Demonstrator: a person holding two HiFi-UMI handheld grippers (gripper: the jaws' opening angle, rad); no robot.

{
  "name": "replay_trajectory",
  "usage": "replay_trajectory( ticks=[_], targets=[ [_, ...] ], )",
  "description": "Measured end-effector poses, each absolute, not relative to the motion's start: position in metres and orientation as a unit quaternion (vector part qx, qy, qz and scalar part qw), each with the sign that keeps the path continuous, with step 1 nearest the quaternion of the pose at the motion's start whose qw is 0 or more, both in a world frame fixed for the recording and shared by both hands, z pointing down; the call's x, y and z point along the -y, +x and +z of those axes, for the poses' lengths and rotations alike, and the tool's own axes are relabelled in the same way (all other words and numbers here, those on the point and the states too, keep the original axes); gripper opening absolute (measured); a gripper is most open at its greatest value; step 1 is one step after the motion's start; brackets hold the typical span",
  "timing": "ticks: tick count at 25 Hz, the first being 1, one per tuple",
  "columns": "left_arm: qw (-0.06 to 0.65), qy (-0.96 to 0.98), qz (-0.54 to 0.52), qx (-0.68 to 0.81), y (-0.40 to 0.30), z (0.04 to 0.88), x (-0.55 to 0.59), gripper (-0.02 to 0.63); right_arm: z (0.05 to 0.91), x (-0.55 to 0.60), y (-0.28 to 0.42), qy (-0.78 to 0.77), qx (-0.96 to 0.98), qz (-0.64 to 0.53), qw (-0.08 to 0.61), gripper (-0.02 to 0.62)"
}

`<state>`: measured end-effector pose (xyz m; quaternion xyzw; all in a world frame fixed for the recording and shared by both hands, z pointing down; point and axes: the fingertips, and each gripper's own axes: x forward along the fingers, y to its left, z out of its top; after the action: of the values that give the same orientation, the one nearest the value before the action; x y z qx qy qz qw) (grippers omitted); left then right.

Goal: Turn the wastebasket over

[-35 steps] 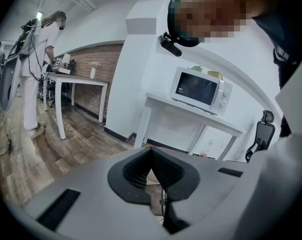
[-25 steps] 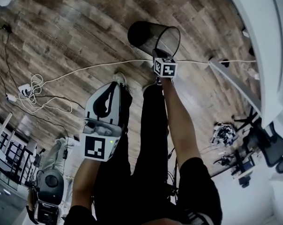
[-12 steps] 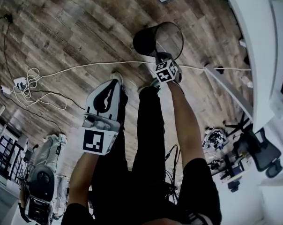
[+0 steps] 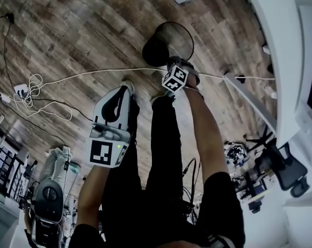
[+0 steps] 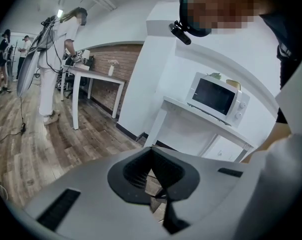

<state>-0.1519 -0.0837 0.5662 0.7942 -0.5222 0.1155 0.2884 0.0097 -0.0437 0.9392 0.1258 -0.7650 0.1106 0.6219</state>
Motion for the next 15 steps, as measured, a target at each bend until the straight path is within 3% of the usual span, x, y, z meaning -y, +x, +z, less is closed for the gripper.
replay_trajectory(
  ticks=[15],
  targets=[
    [0.309,0.781,0.118,0.53,-0.15,0.575,0.076,0.034,0.958,0.011,-0.011,0.02,0.758,0.003,0.652,0.046]
  ],
)
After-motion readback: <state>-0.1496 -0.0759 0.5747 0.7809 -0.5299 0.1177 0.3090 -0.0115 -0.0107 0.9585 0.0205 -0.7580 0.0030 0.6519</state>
